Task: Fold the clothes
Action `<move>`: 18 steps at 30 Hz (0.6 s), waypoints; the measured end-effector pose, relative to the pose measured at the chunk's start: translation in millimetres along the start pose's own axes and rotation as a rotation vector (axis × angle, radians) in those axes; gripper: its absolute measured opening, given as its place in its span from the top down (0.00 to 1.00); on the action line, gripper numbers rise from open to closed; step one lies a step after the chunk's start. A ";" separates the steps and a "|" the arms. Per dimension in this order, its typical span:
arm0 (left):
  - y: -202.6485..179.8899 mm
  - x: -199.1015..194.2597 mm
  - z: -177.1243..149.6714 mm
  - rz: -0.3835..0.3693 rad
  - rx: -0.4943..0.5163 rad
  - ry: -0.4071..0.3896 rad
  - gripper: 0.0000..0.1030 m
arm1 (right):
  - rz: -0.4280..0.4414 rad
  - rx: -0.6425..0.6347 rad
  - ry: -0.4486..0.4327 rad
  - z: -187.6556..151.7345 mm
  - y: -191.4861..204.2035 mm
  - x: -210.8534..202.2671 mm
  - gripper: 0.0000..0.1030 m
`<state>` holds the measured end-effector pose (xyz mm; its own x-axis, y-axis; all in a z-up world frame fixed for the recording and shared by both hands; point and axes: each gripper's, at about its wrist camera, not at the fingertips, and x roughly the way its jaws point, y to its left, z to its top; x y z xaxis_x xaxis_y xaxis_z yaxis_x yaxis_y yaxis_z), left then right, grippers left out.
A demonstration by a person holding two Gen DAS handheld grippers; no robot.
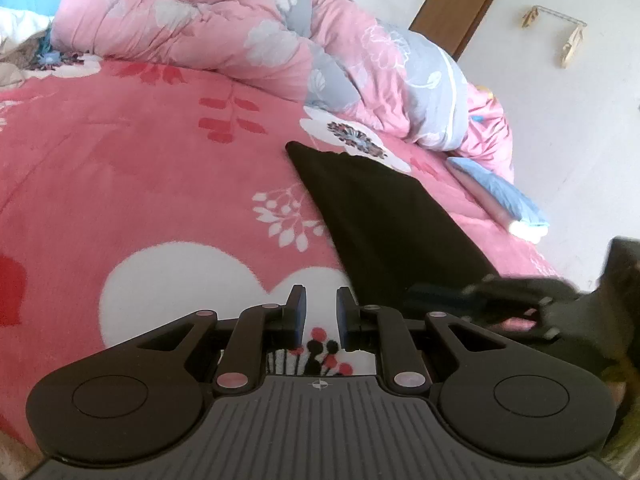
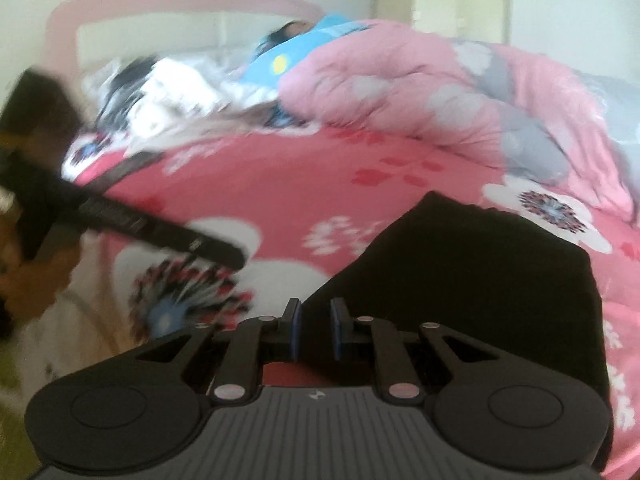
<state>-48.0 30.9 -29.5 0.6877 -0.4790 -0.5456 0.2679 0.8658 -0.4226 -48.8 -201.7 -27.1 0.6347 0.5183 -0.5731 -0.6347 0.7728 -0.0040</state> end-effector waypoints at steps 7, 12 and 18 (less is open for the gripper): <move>-11.0 11.2 9.7 -0.004 0.050 0.008 0.85 | 0.074 -0.069 -0.002 -24.6 26.9 -6.8 0.89; -42.1 37.0 16.2 -0.053 0.185 0.011 0.85 | -0.049 0.106 -0.100 -21.7 -13.1 -32.9 0.89; -52.9 65.1 -1.2 -0.089 0.196 0.093 0.85 | -0.232 0.481 -0.132 -54.2 -96.4 -65.6 0.88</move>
<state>-18.2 -46.3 -43.5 0.5929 -0.5577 -0.5809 0.4567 0.8270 -0.3280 -53.2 -330.0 -33.5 0.8038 0.3318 -0.4938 -0.2180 0.9365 0.2745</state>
